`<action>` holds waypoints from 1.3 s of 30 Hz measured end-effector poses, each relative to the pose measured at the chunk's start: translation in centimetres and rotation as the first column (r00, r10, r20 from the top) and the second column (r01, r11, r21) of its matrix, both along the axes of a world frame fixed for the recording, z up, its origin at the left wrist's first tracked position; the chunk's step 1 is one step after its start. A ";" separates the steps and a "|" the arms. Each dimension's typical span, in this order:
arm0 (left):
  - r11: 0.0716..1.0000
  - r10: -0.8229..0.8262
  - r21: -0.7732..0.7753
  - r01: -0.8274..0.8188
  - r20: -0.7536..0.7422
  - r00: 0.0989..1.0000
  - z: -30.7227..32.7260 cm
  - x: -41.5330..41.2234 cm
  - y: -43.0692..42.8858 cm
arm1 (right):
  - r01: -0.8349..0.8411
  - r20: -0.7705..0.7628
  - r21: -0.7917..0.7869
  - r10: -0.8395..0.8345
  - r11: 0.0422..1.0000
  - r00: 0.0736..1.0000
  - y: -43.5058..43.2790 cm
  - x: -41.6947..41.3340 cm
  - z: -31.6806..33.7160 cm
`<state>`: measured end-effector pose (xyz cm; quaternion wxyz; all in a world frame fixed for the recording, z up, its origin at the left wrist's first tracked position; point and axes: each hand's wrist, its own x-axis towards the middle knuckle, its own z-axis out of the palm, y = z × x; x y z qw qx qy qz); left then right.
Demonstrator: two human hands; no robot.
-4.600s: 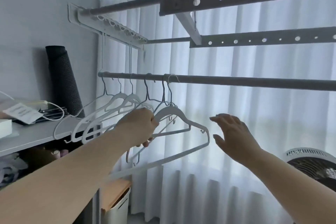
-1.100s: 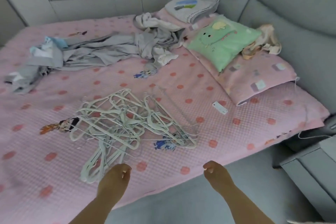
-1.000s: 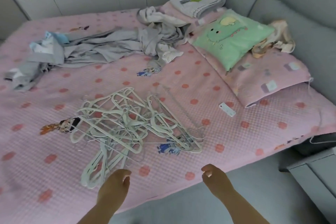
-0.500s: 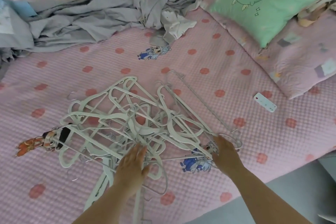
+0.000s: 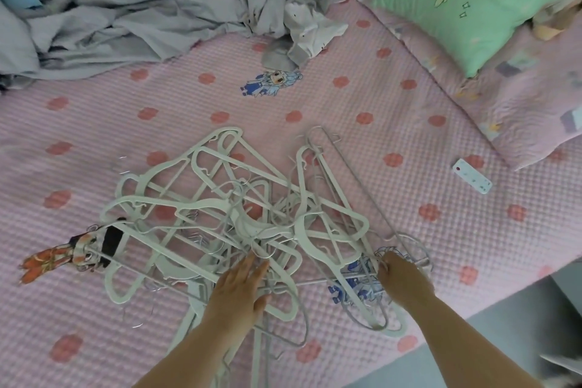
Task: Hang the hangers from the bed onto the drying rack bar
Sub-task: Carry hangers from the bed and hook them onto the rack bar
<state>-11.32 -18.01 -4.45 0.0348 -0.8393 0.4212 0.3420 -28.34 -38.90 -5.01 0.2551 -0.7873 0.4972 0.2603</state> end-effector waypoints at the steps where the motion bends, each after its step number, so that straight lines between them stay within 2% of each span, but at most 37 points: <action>1: 1.000 -0.005 -0.002 0.005 -0.011 1.000 0.2 0.1 0.1 | 0.028 0.035 -0.005 -0.028 1.000 0.999 0.2 -0.1 0.4; 4: 0.999 -0.003 -0.032 0.002 -0.016 1.000 0.9 0.1 0.6 | 0.114 0.141 -0.055 -0.106 0.992 0.984 0.6 -0.4 2.2; 7: 0.997 0.042 -0.069 -0.041 0.025 0.999 1.9 0.0 1.2 | 0.145 0.147 -0.090 -0.131 0.985 0.980 0.8 -0.7 4.8; 10: 0.956 0.170 -0.252 -0.147 0.073 0.983 3.2 -0.4 1.4 | 0.235 0.194 -0.112 -0.211 0.966 0.958 1.3 -1.6 7.6; 12: 0.940 0.167 -0.310 -0.139 0.065 0.984 5.0 -1.2 0.4 | 0.324 0.254 -0.105 -0.290 0.940 0.923 1.9 -2.5 9.6; 14: 0.922 0.136 -0.354 -0.154 -0.075 0.988 7.0 -2.5 -1.7 | 0.415 0.330 -0.093 -0.365 0.905 0.871 2.8 -3.6 11.5; 16: 0.895 0.068 -0.401 -0.197 -0.315 0.947 9.6 -4.5 -4.8 | 0.488 0.376 -0.100 -0.421 0.867 0.825 3.8 -5.0 13.3; 18: 0.881 0.020 -0.383 -0.278 -0.557 0.831 12.3 -7.1 -8.5 | 0.554 0.400 -0.129 -0.468 0.822 0.788 4.8 -6.5 14.9; 20: 0.870 0.040 -0.295 -0.396 -0.756 0.653 15.3 -9.8 -11.5 | 0.622 0.438 -0.145 -0.514 0.769 0.737 6.1 -8.2 16.5; 22: 0.872 0.033 -0.219 -0.439 -0.867 0.497 18.4 -12.8 -13.6 | 0.691 0.490 -0.147 -0.554 0.708 0.673 7.6 -10.1 18.6; 23: 0.880 -0.009 -0.237 -0.412 -0.874 0.485 19.7 -14.4 -14.2 | 0.719 0.521 -0.149 -0.564 0.679 0.641 8.3 -11.2 19.7; 26: 0.871 -0.198 -0.397 -0.289 -0.823 0.533 23.7 -20.1 -15.0 | 0.791 0.590 -0.163 -0.585 0.589 0.557 10.8 -15.2 22.7; 30: 0.833 -0.362 -0.523 -0.181 -0.762 0.537 28.8 -29.2 -13.6 | 0.887 0.670 -0.201 -0.603 0.415 0.434 15.5 -21.7 25.9; 34: 0.822 -0.477 -0.567 -0.055 -0.739 0.475 33.2 -38.6 -9.1 | 0.906 0.782 -0.230 -0.487 0.355 0.389 22.0 -28.9 28.8; 36: 0.797 -0.538 -0.604 0.015 -0.698 0.473 34.9 -43.0 -6.3 | 0.921 0.817 -0.224 -0.454 0.319 0.356 25.8 -33.1 30.6; 39: 0.721 -0.659 -0.683 0.120 -0.621 0.425 37.7 -49.0 -1.6 | 0.934 0.827 -0.304 -0.435 0.189 0.357 31.6 -40.3 32.9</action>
